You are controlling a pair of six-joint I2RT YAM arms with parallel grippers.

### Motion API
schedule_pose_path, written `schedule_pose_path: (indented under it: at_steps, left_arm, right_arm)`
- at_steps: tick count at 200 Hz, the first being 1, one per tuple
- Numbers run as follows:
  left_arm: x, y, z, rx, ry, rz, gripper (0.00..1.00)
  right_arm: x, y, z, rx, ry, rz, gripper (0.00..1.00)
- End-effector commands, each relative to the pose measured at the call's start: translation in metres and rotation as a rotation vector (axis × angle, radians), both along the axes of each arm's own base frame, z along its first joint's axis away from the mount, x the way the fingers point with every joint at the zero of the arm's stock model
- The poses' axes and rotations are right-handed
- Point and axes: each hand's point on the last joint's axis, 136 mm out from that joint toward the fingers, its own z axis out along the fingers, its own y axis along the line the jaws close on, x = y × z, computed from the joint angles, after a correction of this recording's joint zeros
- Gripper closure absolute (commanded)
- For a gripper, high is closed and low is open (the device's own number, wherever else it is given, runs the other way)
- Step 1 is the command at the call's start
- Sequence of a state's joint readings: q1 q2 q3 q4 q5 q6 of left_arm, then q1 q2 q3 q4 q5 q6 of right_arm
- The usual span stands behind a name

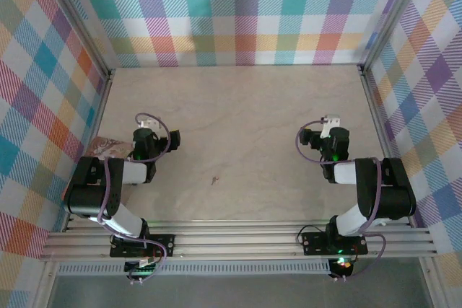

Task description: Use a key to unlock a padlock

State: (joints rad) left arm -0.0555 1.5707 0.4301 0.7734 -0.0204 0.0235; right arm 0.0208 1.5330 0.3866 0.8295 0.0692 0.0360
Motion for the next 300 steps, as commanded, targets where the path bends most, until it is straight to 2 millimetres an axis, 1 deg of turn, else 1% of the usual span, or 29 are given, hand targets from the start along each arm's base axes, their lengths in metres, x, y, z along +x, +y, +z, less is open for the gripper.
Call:
schedule_pose_path:
  at_steps: [1, 288, 300]
  left_arm:
    - [0.0023, 0.0036, 0.0066, 0.009, -0.028, 0.011, 0.0]
    - [0.0015, 0.0036, 0.0053, 0.012, -0.024, 0.01, 0.0]
    - [0.0029, 0.0036, 0.0094, 0.013, -0.031, 0.01, 0.0]
  right_arm:
    - [0.0057, 0.0023, 0.0086, -0.007, -0.029, 0.018, 0.0]
    - [0.0055, 0.0024, 0.009, -0.007, -0.031, 0.019, 0.0]
    - [0.0065, 0.0027, 0.011, -0.007, -0.028, 0.022, 0.0]
